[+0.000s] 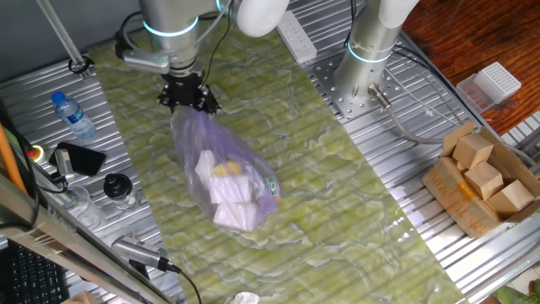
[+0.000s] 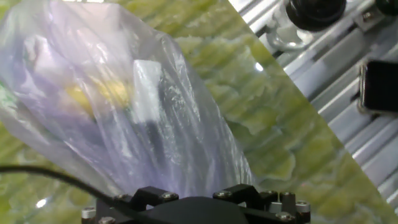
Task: Pick up a bag of things
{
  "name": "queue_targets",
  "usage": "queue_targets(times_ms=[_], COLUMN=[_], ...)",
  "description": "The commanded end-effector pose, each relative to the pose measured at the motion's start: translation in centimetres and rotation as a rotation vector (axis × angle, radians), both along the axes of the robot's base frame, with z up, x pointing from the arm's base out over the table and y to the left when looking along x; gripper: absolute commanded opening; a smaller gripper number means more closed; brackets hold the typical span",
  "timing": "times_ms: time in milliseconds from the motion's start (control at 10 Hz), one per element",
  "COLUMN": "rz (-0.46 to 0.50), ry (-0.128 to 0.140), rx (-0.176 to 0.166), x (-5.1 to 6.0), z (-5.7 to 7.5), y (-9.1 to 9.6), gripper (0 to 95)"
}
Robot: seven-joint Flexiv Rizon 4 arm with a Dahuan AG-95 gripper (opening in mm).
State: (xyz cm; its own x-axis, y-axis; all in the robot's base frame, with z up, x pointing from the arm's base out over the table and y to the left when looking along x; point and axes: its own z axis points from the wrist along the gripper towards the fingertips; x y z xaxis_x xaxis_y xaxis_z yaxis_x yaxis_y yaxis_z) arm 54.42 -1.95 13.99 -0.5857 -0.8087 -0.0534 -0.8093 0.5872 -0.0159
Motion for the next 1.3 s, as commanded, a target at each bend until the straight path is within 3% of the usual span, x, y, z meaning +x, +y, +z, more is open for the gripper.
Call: queue_targets(times_ms=[100, 400, 600, 900, 1100, 1300], rz=[0.053, 0.079, 0.033, -0.014, -0.047, -0.064], ry=[0.002, 0.017, 0.020, 0.028, 0.033, 0.035], rx=[0.007, 0.014, 0.033, 0.036, 0.083, 0.049], x=[0.14, 0.03, -0.17, -0.53, -0.53, -0.53], z=[-0.33, -0.40, -0.51, -0.70, -0.70, -0.70], y=[0.00, -0.01, -0.05, -0.10, -0.10, -0.10], gripper=[76.0, 76.0, 76.0, 76.0, 76.0, 76.0])
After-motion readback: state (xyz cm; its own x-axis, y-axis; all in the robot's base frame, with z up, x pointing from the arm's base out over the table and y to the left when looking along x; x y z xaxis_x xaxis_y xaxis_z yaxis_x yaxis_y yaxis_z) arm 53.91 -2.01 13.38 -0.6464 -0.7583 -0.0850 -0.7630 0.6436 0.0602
